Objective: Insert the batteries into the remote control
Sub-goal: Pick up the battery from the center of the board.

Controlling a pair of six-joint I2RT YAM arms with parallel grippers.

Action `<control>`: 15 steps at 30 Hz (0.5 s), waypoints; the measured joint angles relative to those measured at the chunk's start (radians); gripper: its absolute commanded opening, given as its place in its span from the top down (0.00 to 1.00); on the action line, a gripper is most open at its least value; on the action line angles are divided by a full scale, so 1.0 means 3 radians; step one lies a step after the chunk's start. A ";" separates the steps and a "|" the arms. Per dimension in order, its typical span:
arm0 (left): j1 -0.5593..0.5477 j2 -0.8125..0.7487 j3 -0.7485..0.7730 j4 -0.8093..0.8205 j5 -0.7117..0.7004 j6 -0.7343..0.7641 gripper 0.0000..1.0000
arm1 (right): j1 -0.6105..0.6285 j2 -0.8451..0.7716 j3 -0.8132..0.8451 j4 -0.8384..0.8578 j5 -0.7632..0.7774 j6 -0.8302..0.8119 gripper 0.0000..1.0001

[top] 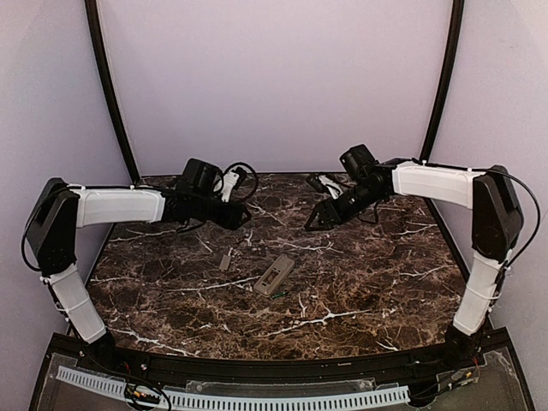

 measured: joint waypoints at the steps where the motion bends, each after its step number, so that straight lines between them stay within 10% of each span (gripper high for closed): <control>1: 0.0058 0.0070 0.0130 -0.0098 -0.0045 0.0065 0.44 | -0.0014 -0.0058 -0.0039 0.0041 -0.0001 0.0024 0.25; 15: 0.0294 0.1096 0.1015 -0.1189 -0.0015 0.0650 0.50 | -0.0248 -0.0455 -0.0538 0.0661 -0.0081 0.0123 0.22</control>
